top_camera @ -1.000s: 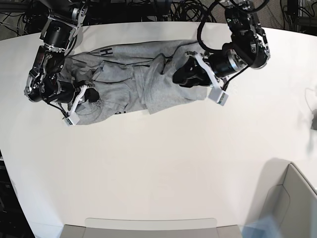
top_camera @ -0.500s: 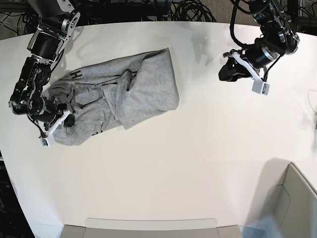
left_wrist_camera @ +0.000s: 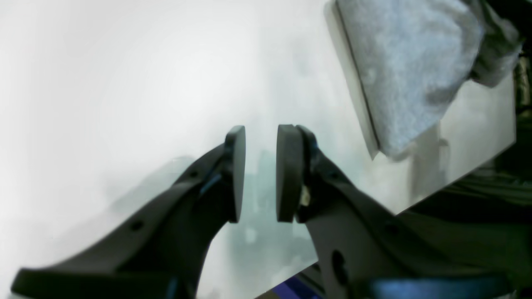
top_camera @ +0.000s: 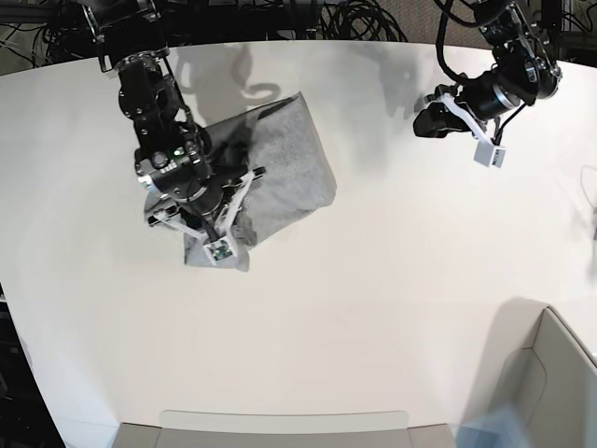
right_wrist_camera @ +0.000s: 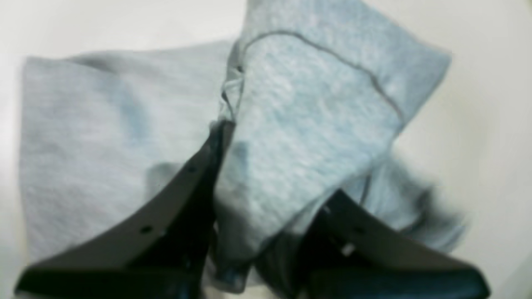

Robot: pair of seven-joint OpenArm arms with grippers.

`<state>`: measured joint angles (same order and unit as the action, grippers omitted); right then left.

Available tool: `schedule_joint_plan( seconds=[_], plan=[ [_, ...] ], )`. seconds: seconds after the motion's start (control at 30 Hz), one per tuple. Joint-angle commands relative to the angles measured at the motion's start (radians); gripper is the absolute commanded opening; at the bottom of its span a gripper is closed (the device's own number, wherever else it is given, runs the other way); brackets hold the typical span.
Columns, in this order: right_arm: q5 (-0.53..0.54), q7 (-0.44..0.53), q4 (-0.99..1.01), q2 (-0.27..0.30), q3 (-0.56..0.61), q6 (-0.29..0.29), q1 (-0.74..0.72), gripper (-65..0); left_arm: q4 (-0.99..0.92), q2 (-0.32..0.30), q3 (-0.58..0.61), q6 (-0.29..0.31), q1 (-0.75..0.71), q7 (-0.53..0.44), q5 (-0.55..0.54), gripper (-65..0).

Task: Fold the T-shirt properly
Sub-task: 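Lift the bundled shirt with the right gripper and fold it over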

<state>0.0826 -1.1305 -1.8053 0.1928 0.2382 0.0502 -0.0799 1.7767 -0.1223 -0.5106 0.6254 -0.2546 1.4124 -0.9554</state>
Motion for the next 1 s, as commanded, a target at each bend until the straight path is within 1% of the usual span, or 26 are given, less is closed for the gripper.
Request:
schedule_joint_plan(
  seconds=[0.0, 0.07, 0.13, 0.27, 0.43, 0.47, 0.6, 0.63, 0.67, 0.73, 0.8, 0.87, 0.9, 0.93, 0.97],
  plan=[
    [-0.051, 0.022, -0.026, 0.0, 0.039, 0.037, -0.019, -65.0, 0.009, -0.009, -0.003, 0.003, 0.004, -0.016, -0.023, -51.1],
    [-0.123, 0.022, -0.026, -0.028, 0.108, 0.07, -0.021, -65.0, 0.002, -0.009, 0.002, 0.003, 0.004, -0.016, -0.023, -51.1],
    [-0.197, 0.019, -0.021, -0.054, 0.154, 0.086, -0.022, -65.0, 0.002, -0.009, 0.002, 0.003, 0.004, -0.016, -0.024, -51.1],
    [-0.343, 0.02, 0.034, -0.129, 0.195, 0.086, -0.021, -65.0, 0.002, -0.009, 0.004, 0.003, 0.004, -0.016, -0.024, -51.1],
    [-0.462, 0.016, 0.094, -0.174, 0.292, 0.084, -0.027, -65.0, 0.002, -0.009, 0.005, 0.003, 0.004, -0.016, -0.024, -51.1],
    [-0.482, 0.016, 0.101, -0.175, 0.315, 0.084, -0.022, -64.1, 0.002, -0.009, 0.005, 0.003, 0.004, -0.016, -0.024, -51.1],
    [-0.499, 0.017, 0.078, -0.169, 0.401, 0.076, 0.01, -50.2, 0.002, -0.009, 0.005, 0.003, 0.004, -0.016, -0.024, -51.1],
    [-0.496, 0.017, 0.063, -0.169, 0.422, 0.066, 0.016, -47.7, 0.002, -0.009, 0.005, 0.003, 0.004, -0.016, -0.024, -51.1],
    [-0.496, 0.017, 0.048, -0.169, 0.438, 0.032, 0.029, -46.5, 0.002, -0.009, 0.005, 0.003, 0.004, -0.016, -0.024, -51.1],
    [-0.496, 0.017, 0.002, -0.172, 0.451, -0.063, 0.05, -46.4, 0.002, -0.009, 0.005, 0.003, 0.004, -0.016, -0.024, -51.1],
    [-0.496, 0.017, -0.038, -0.177, 0.45, -0.135, 0.073, -46.4, 0.001, -0.009, 0.005, 0.003, 0.004, -0.016, -0.024, -51.1],
    [-0.496, 0.016, -0.064, -0.177, 0.453, -0.164, 0.085, -46.4, 0.001, -0.009, 0.005, 0.003, 0.005, -0.016, -0.024, -51.1],
    [-0.496, 0.016, -0.075, -0.177, 0.455, -0.168, 0.093, -46.4, 0.001, -0.009, 0.005, 0.001, 0.005, -0.016, -0.024, -51.1],
    [-0.496, 0.016, -0.087, -0.177, 0.456, -0.184, 0.099, -46.4, 0.001, -0.009, 0.005, 0.001, 0.005, -0.016, -0.024, -51.1],
    [-0.496, 0.016, -0.1, -0.177, 0.456, -0.214, 0.108, -46.4, 0.001, -0.009, 0.004, 0.0, 0.005, -0.016, -0.024, -51.1]
  ],
)
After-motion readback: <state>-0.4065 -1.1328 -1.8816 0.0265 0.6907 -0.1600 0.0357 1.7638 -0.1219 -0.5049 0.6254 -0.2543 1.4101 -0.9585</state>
